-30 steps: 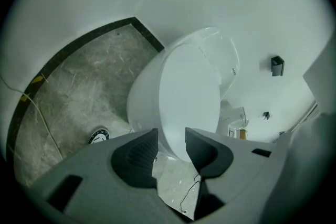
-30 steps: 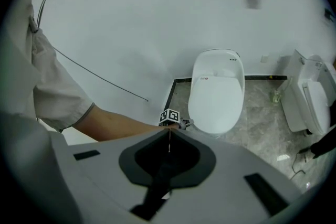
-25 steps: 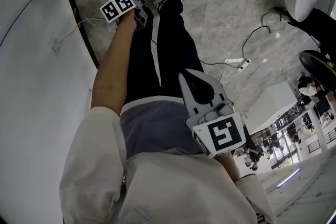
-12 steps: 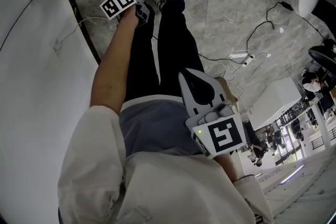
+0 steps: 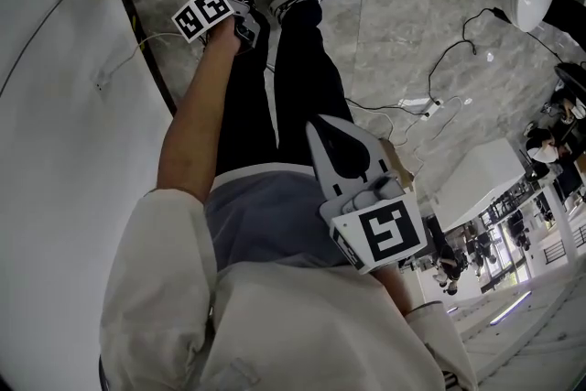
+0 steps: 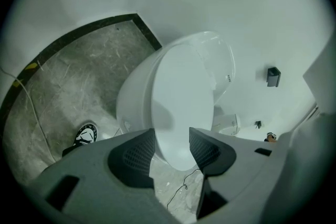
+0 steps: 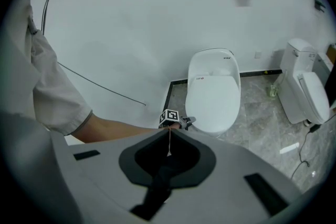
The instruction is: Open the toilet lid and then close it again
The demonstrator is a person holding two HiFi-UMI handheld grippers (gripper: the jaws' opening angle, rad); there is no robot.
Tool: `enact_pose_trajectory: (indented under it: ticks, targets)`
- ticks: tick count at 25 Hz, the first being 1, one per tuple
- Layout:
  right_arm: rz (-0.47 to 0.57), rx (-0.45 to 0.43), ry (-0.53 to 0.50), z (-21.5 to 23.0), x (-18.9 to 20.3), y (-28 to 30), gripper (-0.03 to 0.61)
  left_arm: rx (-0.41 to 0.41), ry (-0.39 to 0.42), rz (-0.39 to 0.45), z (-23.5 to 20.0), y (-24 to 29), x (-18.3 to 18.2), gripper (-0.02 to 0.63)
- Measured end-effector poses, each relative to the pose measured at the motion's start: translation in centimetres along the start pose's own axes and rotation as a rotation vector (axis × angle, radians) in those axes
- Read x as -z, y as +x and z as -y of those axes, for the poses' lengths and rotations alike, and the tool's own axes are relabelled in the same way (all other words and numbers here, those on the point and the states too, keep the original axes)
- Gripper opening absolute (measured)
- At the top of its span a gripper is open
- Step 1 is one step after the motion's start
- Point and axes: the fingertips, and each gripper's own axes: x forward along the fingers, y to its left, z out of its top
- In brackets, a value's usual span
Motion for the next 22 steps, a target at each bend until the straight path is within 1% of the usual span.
enact_pose_trajectory:
  ticks: [4, 5, 7, 9, 13, 16, 22]
  targets:
    - [0.013, -0.01, 0.003, -0.3, -0.7, -0.2, 0.011, 0.02, -0.007, -0.006, 0.5, -0.8, -0.1, 0.185]
    - [0.016, -0.012, 0.002, -0.3, -0.9, -0.2, 0.011, 0.017, -0.005, -0.009, 0.6, -1.0, -0.1, 0.172]
    - [0.022, -0.012, 0.001, -0.3, -1.1, -0.3, 0.011, 0.011, -0.009, -0.011, 0.7, -1.4, -0.3, 0.105]
    - [0.028, -0.013, -0.001, -0.5, -1.3, -0.4, 0.011, 0.015, -0.004, -0.016, 1.0, -1.8, -0.3, 0.071]
    - [0.051, -0.024, -0.01, -0.9, -2.2, -0.6, 0.011, 0.02, 0.02, -0.033, 1.8, -2.6, -0.5, 0.05]
    - [0.059, -0.024, -0.009, -1.0, -2.7, -0.9, 0.011, 0.025, 0.017, -0.032, 2.4, -3.1, -0.7, 0.033]
    - [0.091, -0.018, -0.012, -0.8, -3.6, -2.0, 0.011, 0.054, 0.021, -0.02, 4.5, -3.9, -1.0, 0.026]
